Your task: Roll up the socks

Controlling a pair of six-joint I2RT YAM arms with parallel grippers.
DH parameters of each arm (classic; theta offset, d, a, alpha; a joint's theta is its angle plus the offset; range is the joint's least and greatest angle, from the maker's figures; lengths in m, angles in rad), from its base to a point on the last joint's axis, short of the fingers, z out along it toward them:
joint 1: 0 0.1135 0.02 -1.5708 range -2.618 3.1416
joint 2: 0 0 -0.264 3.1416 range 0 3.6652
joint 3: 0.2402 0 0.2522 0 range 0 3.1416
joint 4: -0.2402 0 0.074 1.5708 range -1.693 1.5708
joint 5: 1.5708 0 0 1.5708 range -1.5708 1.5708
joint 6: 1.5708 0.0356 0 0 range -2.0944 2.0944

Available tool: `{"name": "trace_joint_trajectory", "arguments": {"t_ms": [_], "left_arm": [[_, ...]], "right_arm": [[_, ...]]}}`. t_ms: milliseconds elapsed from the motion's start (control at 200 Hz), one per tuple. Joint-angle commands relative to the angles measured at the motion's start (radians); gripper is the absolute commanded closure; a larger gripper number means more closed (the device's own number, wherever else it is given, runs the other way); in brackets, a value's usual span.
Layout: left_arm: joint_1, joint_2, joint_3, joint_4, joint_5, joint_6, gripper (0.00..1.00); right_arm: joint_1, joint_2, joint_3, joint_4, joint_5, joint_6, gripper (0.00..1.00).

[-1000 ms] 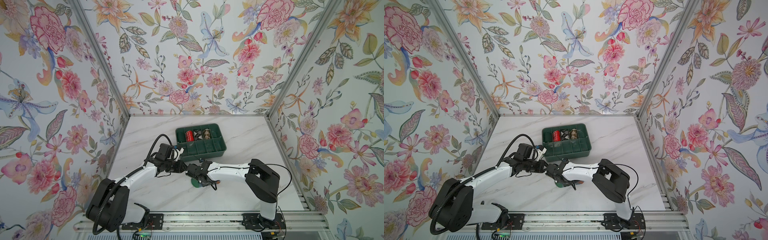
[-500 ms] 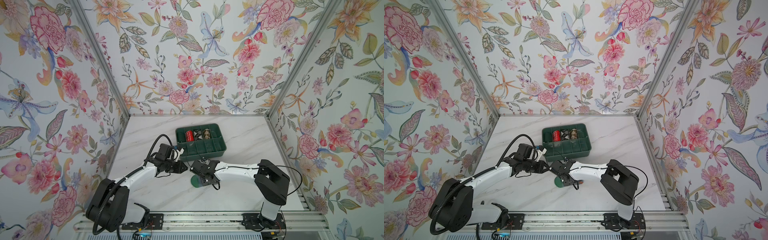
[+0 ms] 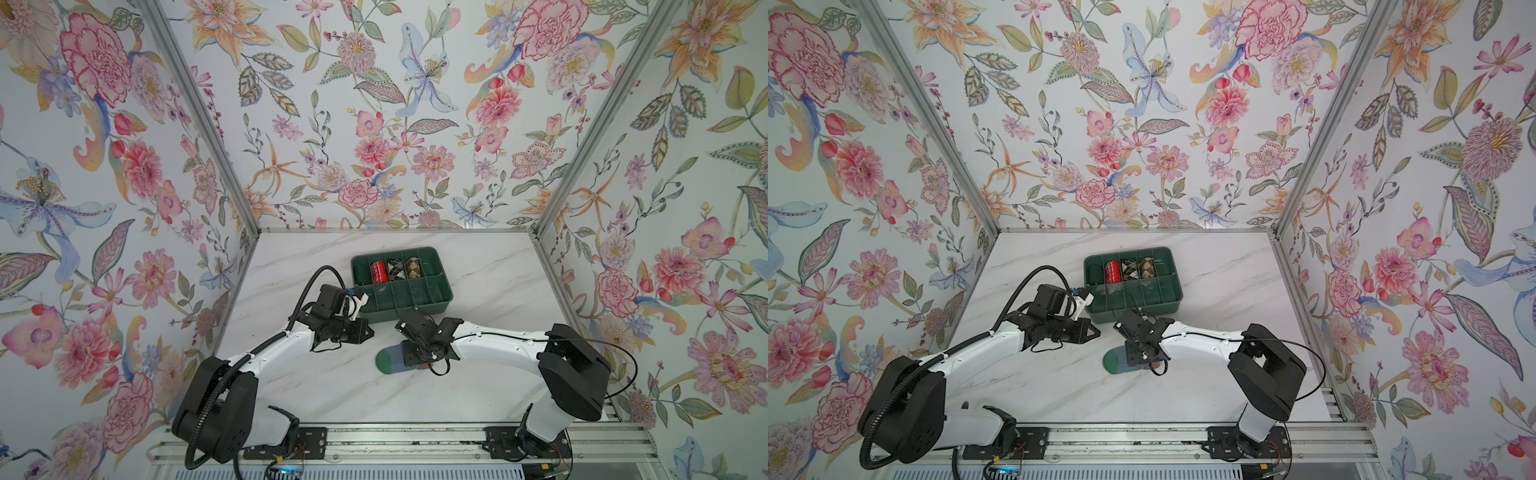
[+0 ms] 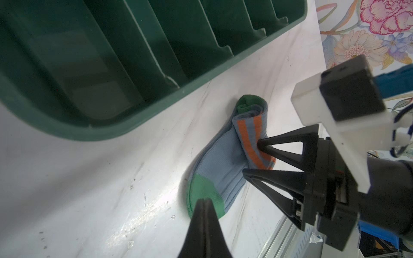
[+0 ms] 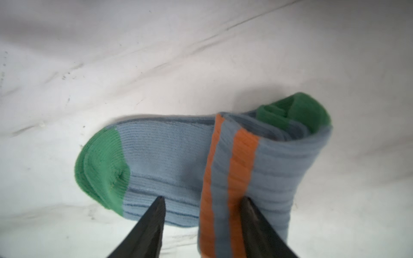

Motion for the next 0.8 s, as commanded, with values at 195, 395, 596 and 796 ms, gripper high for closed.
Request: {"name": "trace_joint_trajectory", "arguments": {"t_ms": [195, 395, 596, 796], "left_arm": [[-0.085, 0.055, 0.082, -0.011, -0.06, -0.013, 0.99], [-0.168, 0.097, 0.155, -0.004, -0.08, -0.041, 1.0], [-0.215, 0.129, 0.189, -0.006, -0.098, -0.057, 1.0], [-0.305, 0.168, 0.27, -0.029, -0.137, -0.065, 1.0]], "right_arm": [[-0.077, -0.112, -0.091, 0.117, -0.13, -0.007, 0.43], [-0.14, -0.162, -0.155, 0.202, -0.232, 0.009, 0.42], [-0.228, -0.32, -0.215, 0.18, -0.206, 0.042, 0.42], [-0.403, -0.461, -0.319, 0.143, -0.254, 0.056, 0.43]]}}
